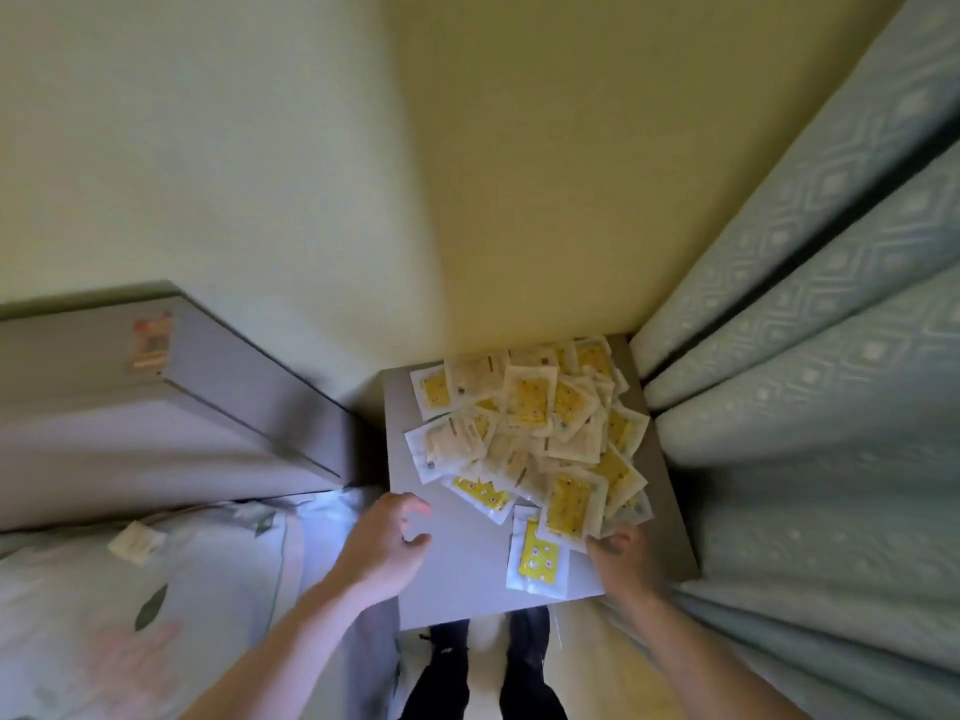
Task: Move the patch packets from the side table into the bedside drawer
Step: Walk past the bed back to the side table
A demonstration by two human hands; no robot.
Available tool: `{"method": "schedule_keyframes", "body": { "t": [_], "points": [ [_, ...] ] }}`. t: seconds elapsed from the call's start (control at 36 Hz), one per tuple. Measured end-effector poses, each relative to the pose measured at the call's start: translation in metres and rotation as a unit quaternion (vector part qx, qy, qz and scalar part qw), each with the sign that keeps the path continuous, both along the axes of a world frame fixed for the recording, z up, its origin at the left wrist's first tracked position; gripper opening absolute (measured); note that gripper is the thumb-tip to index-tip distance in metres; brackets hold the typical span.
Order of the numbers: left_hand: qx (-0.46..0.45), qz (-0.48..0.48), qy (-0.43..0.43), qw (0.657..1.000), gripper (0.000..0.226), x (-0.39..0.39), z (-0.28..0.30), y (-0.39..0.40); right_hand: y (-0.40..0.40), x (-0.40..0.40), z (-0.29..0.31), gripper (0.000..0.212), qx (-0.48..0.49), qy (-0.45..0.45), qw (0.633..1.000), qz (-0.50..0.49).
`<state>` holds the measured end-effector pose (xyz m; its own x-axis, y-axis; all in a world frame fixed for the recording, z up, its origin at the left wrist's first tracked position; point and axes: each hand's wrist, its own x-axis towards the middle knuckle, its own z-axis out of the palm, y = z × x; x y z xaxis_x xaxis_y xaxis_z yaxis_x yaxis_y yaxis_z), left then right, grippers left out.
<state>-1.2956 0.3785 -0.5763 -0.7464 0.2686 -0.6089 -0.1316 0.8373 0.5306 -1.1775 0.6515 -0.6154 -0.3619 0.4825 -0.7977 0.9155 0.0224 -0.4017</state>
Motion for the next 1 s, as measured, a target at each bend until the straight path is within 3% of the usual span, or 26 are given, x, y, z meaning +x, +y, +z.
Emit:
{"method": "schedule_keyframes", "body": {
  "t": [0.08,0.19,0.36,0.44,0.58,0.72,0.78,0.86,1.0],
  "points": [
    [0.006,0.023,0.018,1.000,0.025,-0.020,-0.027,0.002,0.000,-0.009,-0.029,0.050,0.012,0.003,1.000,-0.017],
    [0.001,0.013,0.037,0.999,0.026,-0.041,-0.057,0.006,-0.006,-0.019,-0.048,0.012,0.027,0.021,0.997,-0.074],
    [-0.011,0.020,0.075,0.997,0.032,-0.066,-0.094,0.014,-0.015,-0.026,-0.064,0.004,0.041,0.028,0.989,-0.142],
    [-0.025,0.017,0.091,0.995,0.038,-0.078,-0.109,0.019,-0.024,-0.019,-0.065,0.018,0.028,0.013,0.990,-0.137],
    [-0.079,-0.030,0.137,0.987,0.058,-0.097,-0.133,0.023,-0.049,0.019,-0.069,0.005,0.057,-0.016,0.993,-0.106],
    [-0.093,-0.030,0.121,0.988,0.066,-0.100,-0.137,0.026,-0.070,0.025,-0.067,0.011,0.069,-0.050,0.989,-0.123],
    [-0.094,-0.030,0.121,0.988,0.066,-0.100,-0.141,0.025,-0.074,0.028,-0.082,0.007,0.093,-0.065,0.986,-0.120],
    [-0.113,-0.038,0.121,0.985,0.060,-0.103,-0.153,0.020,-0.078,0.024,-0.101,0.017,0.090,-0.065,0.987,-0.118],
    [-0.140,-0.032,0.128,0.981,0.057,-0.099,-0.158,0.017,-0.088,0.001,-0.087,0.008,0.062,-0.053,0.987,-0.142]
  ]
}}
